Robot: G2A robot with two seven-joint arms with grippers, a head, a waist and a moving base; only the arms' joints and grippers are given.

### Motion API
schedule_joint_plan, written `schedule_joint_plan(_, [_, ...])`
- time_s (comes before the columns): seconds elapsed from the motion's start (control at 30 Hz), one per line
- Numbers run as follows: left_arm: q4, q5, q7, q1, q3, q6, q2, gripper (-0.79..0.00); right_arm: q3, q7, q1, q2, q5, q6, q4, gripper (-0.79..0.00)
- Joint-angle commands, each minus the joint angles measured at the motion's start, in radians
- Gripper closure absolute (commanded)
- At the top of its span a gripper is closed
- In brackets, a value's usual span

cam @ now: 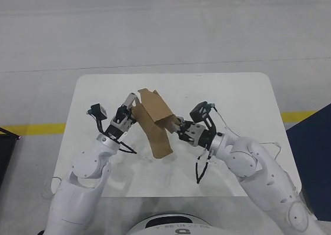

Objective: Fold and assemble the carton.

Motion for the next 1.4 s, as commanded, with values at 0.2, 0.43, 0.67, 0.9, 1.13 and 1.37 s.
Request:
schedule_joint_plan(0.2, [0.024,0.011,-0.003,0.013,-0.013,-0.008,0.002,-0.785,0.054,-0.097,-0.014,0.006,-0.020,-0.073,-0.035,0.000])
schedule_joint_plan(0.43, [0.087,0.041,0.017,0.011,-0.062,-0.037,0.006,-0.785,0.119,-0.209,-0.033,0.011,0.039,-0.179,-0.048,0.000])
schedule_joint_plan(0.67, [0.108,0.042,0.001,0.014,-0.134,-0.070,0.014,-0.785,0.147,-0.367,-0.067,0.009,0.495,-0.478,-0.053,0.000])
schedule_joint_plan(0.9, [0.047,0.029,-0.044,0.002,-0.133,-0.114,0.014,-0.785,0.079,-0.246,0.009,0.009,0.748,-0.575,0.080,0.000])
schedule_joint_plan(1.13, [-0.021,0.037,-0.147,0.005,-0.144,-0.209,0.019,-0.785,0.051,-0.193,0.034,0.001,0.513,-0.445,0.136,0.000])
schedule_joint_plan(1.37, [0.012,-0.006,-0.174,0.020,-0.133,-0.275,0.018,-0.785,0.028,-0.097,0.055,0.001,0.424,-0.344,0.152,0.000])
